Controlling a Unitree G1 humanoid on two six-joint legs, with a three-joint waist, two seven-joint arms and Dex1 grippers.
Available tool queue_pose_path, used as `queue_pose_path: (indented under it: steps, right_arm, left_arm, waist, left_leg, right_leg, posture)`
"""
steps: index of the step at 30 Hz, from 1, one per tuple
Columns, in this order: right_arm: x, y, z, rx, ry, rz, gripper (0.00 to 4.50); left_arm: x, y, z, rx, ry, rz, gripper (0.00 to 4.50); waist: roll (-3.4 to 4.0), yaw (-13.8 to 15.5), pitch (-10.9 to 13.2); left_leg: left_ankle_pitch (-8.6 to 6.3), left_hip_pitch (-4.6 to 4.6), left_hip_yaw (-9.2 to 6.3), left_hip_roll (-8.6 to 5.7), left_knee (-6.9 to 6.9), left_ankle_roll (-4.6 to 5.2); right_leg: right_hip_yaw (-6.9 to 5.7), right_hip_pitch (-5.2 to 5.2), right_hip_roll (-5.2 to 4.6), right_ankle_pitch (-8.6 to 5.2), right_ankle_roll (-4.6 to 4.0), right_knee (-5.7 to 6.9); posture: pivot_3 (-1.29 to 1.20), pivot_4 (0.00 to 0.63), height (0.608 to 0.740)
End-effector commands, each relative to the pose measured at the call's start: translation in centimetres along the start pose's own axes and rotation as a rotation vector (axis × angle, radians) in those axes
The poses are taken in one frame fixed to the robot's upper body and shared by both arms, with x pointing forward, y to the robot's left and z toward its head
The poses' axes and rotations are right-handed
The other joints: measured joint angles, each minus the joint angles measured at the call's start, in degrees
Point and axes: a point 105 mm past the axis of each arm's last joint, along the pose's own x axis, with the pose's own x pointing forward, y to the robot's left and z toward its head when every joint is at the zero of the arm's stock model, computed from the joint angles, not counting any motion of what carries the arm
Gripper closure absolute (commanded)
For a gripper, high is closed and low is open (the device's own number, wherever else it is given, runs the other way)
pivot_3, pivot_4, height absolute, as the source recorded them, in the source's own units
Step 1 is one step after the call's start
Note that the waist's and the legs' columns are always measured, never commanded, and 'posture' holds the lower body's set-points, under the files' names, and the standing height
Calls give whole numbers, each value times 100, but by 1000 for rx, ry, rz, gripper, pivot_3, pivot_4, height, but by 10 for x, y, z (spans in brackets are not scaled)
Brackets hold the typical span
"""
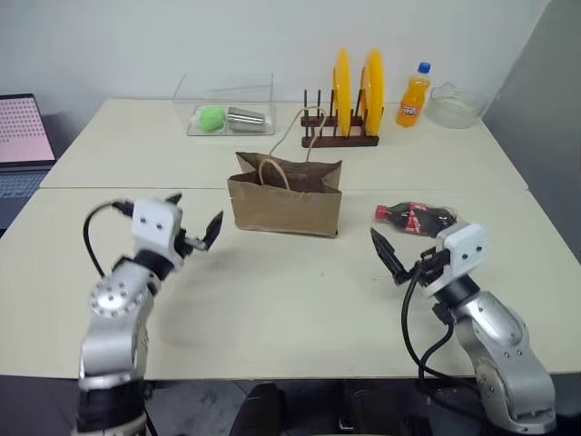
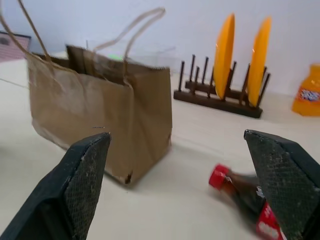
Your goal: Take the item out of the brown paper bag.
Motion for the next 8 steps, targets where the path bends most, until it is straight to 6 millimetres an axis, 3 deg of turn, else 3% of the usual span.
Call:
queue_pose_path:
  steps: [1,8]
  right_arm:
    - [-10,-14,-9,-58,-12,-130,0]
    - [-24,-26,-25,-107,-3,-185,0]
  left_arm:
    - [-6,-12,5,10,-27,53,187]
    - [-1,-40,12,-62,-97,-55,187]
  waist:
    - [-3,22,-4]
    - [0,3,-6]
  left_leg:
    - [0,5,0,0,0,0]
    - [0,15,1,0,-1,0]
  right_leg:
    - [0,5,0,0,0,0]
    - [-2,15,4,-1,-1,1]
  posture:
    - [0,150,740]
    - [0,150,740]
